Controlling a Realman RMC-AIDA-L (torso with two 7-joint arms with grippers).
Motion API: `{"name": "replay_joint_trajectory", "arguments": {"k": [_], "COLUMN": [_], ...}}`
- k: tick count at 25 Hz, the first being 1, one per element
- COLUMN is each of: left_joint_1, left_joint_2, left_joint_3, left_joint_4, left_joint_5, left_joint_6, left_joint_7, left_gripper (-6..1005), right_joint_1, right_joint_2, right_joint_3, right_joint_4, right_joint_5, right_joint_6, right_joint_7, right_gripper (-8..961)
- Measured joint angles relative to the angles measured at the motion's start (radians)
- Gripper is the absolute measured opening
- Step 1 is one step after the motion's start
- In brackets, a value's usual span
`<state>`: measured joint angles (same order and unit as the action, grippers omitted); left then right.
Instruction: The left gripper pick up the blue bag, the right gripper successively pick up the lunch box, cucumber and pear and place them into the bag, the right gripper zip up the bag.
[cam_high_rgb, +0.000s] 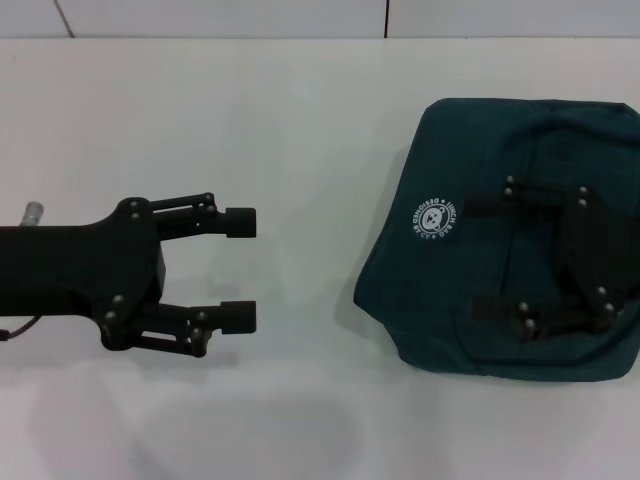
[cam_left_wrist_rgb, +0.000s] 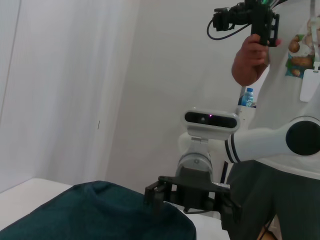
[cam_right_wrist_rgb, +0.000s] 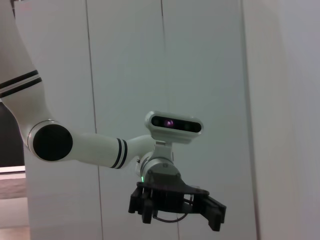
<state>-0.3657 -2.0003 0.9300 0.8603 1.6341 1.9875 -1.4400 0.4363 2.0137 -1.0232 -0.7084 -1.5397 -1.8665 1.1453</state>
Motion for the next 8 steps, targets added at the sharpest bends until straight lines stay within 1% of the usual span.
{"name": "replay_joint_trajectory", "arguments": {"k": [8], "left_joint_1": [-0.010], "left_joint_2": [0.005], "left_joint_3": [-0.002], "left_joint_4": [0.000], "left_joint_5": [0.003], "left_joint_6": [0.001], "left_joint_7": [0.000], "left_gripper": [893], "right_joint_1": [0.025], "right_joint_2": [0.000], "right_joint_3": [-0.002], "right_joint_4": [0.009], "right_joint_5": [-0.001], "right_joint_6": [0.004], "right_joint_7": [0.001], "right_gripper": [891]}}
